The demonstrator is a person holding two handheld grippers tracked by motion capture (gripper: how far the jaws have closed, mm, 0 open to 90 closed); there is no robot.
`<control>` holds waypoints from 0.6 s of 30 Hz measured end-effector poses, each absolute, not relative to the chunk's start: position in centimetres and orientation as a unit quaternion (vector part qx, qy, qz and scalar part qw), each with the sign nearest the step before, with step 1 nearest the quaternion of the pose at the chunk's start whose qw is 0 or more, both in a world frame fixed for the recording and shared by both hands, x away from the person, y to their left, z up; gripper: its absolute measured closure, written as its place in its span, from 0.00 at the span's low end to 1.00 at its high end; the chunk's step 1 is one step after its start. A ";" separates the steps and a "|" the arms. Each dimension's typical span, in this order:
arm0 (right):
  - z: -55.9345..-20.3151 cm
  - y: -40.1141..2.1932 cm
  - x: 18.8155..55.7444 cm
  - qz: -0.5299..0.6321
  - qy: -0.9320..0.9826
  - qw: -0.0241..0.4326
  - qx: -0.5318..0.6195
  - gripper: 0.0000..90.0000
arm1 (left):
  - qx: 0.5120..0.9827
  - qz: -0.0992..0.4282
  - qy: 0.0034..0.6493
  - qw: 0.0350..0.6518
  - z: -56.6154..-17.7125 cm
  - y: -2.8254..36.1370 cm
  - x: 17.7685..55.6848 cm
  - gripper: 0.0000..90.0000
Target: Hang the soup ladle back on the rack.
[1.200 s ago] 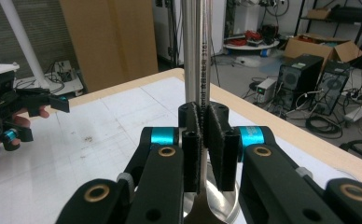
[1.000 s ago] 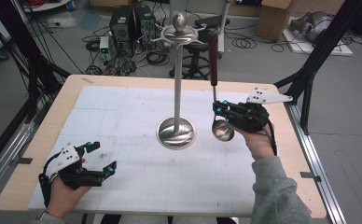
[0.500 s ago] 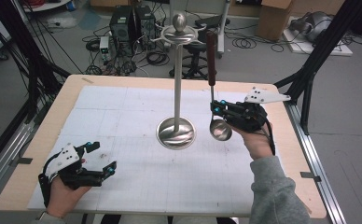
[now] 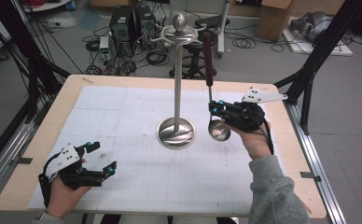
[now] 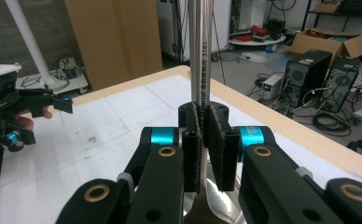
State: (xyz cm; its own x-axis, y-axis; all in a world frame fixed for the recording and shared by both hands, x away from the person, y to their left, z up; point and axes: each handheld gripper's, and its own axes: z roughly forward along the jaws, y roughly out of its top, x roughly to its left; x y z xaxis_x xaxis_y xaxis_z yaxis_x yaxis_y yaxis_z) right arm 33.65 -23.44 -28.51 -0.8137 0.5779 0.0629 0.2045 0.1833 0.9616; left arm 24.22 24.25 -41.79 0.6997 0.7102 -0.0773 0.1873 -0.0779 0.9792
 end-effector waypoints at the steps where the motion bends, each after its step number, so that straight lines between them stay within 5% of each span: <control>1: -28.5 -23.4 33.7 0.584 0.752 0.160 0.259 0.94 | 0.701 0.219 0.320 0.599 -41.8 24.3 24.2 0.04; 18: -28.6 -22.4 34.2 0.577 0.756 0.163 0.262 0.94 | 0.700 0.219 0.321 0.598 -41.8 24.3 24.2 0.04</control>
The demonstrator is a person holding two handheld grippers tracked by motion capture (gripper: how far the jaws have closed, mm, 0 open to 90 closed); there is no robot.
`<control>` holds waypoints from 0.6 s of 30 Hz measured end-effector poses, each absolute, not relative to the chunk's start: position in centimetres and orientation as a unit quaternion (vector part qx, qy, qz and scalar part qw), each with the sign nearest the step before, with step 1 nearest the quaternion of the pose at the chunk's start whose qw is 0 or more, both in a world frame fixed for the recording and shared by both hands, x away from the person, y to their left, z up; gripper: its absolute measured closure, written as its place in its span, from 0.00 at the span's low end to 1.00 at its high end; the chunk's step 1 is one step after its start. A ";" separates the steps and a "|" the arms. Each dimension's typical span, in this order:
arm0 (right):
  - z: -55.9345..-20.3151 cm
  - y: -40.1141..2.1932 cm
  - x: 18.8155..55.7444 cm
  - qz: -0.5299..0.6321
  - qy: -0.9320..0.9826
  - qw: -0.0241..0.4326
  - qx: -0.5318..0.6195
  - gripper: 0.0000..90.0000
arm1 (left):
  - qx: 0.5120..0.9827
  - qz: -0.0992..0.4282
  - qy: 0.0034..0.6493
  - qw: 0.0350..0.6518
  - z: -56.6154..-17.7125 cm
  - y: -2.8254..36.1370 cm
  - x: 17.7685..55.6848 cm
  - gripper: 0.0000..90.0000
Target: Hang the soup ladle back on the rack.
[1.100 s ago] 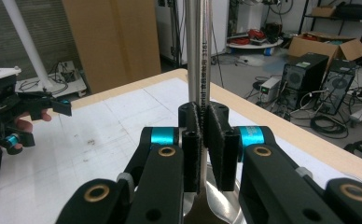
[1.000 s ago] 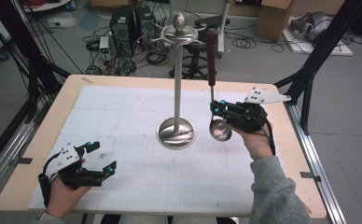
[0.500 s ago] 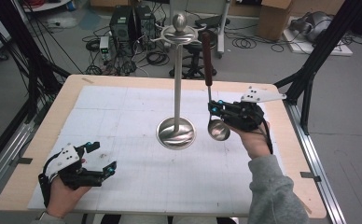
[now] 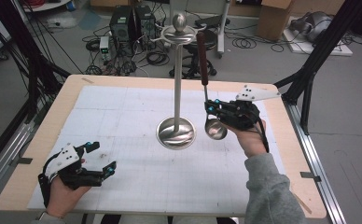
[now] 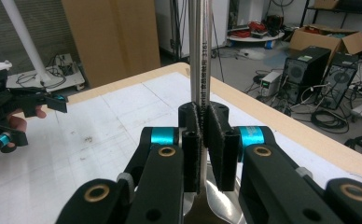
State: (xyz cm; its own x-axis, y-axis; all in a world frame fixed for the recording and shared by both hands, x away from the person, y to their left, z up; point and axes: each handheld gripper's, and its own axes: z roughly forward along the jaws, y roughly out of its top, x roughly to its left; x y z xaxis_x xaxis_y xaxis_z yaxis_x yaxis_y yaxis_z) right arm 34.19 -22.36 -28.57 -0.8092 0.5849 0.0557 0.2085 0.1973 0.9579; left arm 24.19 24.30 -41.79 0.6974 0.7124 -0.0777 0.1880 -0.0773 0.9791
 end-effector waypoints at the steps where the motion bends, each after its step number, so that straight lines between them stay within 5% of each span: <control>1: -28.6 -22.3 34.2 0.576 0.757 0.163 0.262 0.94 | 0.701 0.219 0.321 0.598 -41.8 24.3 24.2 0.04; 18: -29.2 -21.0 35.2 0.569 0.763 0.156 0.264 0.94 | 0.702 0.222 0.318 0.597 -41.7 24.2 24.2 0.04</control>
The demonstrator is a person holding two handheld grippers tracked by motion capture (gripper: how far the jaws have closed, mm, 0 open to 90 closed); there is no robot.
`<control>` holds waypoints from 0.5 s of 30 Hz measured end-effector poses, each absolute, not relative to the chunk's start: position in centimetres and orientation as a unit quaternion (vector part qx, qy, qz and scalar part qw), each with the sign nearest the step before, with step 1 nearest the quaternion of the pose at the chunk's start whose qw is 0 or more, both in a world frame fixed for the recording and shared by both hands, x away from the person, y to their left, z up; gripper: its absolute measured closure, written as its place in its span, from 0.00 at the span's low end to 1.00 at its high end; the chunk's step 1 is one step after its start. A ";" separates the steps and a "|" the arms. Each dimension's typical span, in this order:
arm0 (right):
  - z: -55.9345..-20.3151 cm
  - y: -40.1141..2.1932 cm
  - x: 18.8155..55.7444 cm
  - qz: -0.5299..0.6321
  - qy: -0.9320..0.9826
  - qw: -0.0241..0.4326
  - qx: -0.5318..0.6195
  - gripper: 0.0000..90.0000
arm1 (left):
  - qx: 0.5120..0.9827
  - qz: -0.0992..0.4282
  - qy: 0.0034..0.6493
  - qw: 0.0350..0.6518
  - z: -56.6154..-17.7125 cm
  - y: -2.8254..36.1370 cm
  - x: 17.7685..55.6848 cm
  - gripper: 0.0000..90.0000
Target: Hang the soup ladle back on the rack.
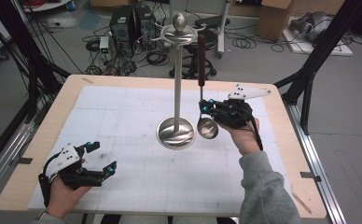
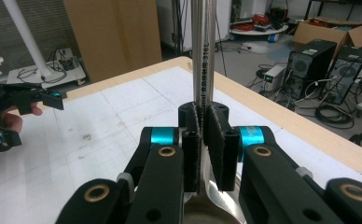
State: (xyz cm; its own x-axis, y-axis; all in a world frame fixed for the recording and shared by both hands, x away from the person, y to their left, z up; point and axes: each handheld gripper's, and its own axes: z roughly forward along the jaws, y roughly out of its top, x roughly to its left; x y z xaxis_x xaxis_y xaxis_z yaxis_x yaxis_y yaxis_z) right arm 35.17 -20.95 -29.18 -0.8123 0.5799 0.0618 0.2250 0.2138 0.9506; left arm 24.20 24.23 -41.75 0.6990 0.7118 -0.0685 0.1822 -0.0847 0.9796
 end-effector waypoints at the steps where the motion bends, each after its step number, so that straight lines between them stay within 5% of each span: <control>1: -29.2 -20.8 35.2 0.569 0.763 0.154 0.263 0.94 | 0.702 0.219 0.319 0.598 -41.8 24.2 24.2 0.04; 15: -29.3 -19.3 36.1 0.567 0.765 0.151 0.267 0.94 | 0.701 0.220 0.319 0.599 -41.8 24.3 24.2 0.04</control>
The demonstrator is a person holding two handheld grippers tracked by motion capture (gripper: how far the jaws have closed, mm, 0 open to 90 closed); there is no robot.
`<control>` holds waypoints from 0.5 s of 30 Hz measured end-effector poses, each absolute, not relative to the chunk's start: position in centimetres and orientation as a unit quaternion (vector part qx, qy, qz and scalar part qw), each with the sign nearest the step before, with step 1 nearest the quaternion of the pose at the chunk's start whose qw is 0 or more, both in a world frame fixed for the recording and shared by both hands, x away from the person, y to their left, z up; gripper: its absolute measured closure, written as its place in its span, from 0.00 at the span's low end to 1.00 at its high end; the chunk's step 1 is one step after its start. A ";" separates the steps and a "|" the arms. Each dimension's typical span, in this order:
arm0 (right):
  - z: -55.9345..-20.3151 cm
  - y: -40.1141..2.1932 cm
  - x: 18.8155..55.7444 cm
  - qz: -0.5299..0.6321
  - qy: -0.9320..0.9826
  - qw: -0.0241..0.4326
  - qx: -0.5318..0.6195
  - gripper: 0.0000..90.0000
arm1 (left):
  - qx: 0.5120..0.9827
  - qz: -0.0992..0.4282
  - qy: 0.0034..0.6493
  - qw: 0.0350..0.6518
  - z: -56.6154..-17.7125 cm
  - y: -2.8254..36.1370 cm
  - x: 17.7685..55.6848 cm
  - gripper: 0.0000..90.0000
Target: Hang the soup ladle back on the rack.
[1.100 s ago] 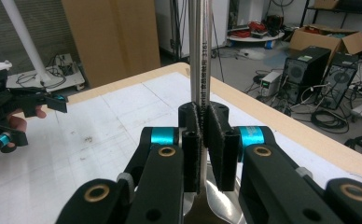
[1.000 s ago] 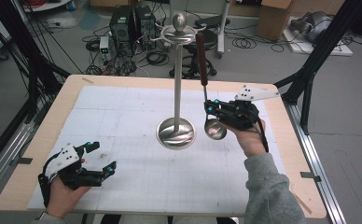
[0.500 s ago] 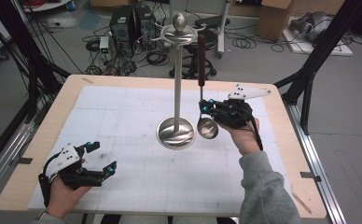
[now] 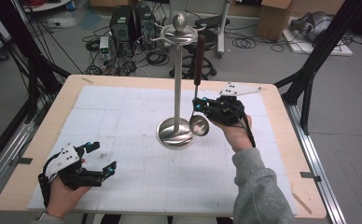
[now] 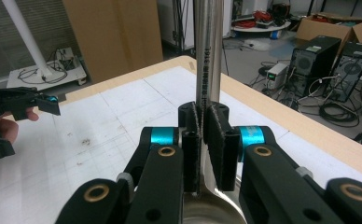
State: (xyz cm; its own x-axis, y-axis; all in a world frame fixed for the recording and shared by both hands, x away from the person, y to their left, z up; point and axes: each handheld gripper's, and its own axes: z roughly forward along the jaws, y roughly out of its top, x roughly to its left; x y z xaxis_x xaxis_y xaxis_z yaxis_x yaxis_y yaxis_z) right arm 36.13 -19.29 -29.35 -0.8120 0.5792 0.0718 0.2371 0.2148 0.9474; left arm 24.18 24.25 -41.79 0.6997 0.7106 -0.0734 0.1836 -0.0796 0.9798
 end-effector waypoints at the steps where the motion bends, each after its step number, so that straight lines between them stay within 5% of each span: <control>1: -29.4 -19.3 36.1 0.566 0.765 0.152 0.267 0.94 | 0.701 0.221 0.319 0.598 -41.8 24.3 24.2 0.04; 7: -29.5 -19.2 36.2 0.569 0.764 0.152 0.265 0.91 | 0.701 0.220 0.319 0.599 -41.8 24.2 24.2 0.04; 15: -29.7 -19.4 35.6 0.570 0.762 0.172 0.257 0.64 | 0.702 0.220 0.318 0.598 -41.8 24.3 24.1 0.04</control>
State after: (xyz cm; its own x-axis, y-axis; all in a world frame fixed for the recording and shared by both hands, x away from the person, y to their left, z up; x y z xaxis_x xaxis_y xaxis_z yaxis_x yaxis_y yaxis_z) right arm 35.56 -19.38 -29.72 -0.8088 0.5873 0.0317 0.1963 0.2187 0.9558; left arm 24.14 24.27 -41.77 0.7007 0.7097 -0.0725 0.1835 -0.0811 0.9797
